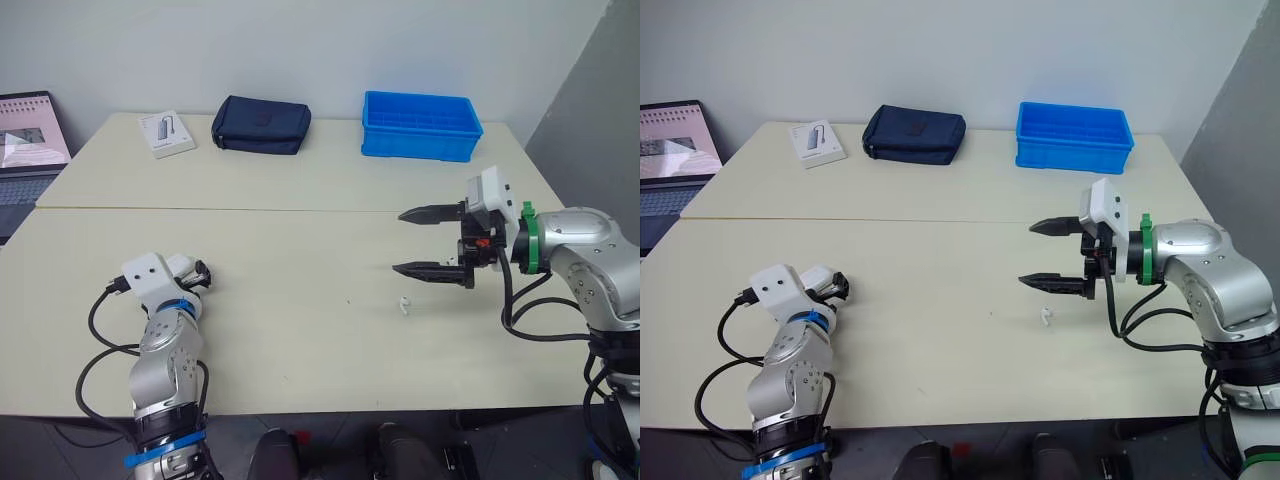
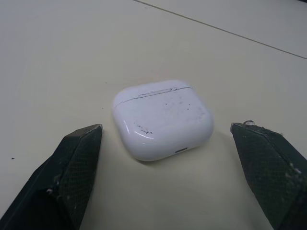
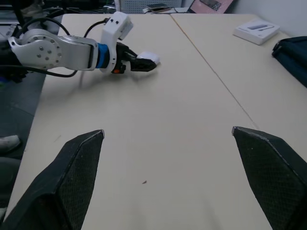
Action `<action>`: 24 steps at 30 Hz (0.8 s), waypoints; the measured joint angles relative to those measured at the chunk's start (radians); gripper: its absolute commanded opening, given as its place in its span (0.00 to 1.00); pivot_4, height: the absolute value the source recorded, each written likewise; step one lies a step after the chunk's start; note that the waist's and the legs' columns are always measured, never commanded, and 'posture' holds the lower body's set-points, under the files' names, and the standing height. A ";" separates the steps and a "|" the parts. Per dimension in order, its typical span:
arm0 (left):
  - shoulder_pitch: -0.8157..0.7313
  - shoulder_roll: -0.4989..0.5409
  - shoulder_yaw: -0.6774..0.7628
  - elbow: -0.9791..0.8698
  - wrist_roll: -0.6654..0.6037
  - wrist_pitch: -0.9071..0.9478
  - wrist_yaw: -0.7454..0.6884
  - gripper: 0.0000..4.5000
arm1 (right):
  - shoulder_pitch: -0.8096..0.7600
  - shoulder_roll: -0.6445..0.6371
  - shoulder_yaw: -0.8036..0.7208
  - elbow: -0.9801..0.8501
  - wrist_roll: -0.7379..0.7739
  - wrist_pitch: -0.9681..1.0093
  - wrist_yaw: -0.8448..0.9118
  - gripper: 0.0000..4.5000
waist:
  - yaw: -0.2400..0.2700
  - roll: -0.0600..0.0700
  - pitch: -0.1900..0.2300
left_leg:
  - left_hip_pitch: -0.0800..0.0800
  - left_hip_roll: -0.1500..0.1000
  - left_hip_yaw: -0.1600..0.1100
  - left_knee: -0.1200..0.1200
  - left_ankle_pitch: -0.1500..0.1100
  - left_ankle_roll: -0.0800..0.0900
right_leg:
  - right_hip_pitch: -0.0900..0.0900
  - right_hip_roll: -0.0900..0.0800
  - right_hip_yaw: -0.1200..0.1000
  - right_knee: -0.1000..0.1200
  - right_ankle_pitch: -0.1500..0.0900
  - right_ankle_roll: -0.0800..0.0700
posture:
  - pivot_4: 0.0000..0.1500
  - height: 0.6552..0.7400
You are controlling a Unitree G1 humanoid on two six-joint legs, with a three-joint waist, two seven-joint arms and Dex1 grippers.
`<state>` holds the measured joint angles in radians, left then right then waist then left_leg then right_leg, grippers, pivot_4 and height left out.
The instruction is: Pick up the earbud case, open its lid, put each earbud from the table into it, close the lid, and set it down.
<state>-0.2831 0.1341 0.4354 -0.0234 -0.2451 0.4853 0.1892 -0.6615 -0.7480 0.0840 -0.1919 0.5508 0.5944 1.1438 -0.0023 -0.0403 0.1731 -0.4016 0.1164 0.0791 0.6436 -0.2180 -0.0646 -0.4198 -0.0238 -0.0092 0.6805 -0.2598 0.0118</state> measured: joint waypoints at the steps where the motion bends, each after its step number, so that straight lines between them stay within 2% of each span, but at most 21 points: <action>1: -0.007 -0.004 0.003 0.010 0.003 -0.009 0.014 1.00 | -0.015 0.008 0.010 0.014 -0.001 0.001 0.010 1.00 | 0.000 0.000 0.000 | 0.000 0.000 0.000 0.000 0.000 0.000 | 0.000 0.000 0.000 0.000 0.000 0.000 | 1.00 0.79; 11: -0.111 -0.009 0.009 0.144 0.017 -0.081 0.084 1.00 | -0.157 0.135 0.114 0.220 -0.108 -0.068 0.055 1.00 | 0.001 0.000 0.000 | 0.000 0.000 -0.001 0.000 0.000 0.000 | 0.000 0.001 0.000 0.000 0.001 0.000 | 1.00 0.79; 22: -0.121 -0.011 0.008 0.154 0.018 -0.078 0.108 1.00 | -0.172 0.174 0.118 0.238 -0.137 -0.087 0.062 1.00 | 0.001 0.000 0.000 | 0.000 0.000 0.000 0.000 0.000 0.000 | 0.000 0.001 0.000 0.000 0.003 -0.003 | 1.00 0.79; 24: -0.121 -0.011 0.008 0.150 0.018 -0.073 0.111 0.91 | -0.172 0.174 0.118 0.238 -0.137 -0.087 0.064 1.00 | 0.001 0.000 0.000 | 0.000 0.000 0.000 0.000 0.000 0.000 | -0.001 0.001 0.000 0.000 0.003 -0.003 | 1.00 0.79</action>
<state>-0.4041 0.1234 0.4435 0.1263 -0.2274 0.4124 0.2997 -0.8337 -0.5742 0.2021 0.0464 0.4135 0.5075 1.2081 -0.0010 -0.0400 0.1730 -0.4018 0.1164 0.0788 0.6432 -0.2178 -0.0644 -0.4203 -0.0231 -0.0091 0.6802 -0.2570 0.0089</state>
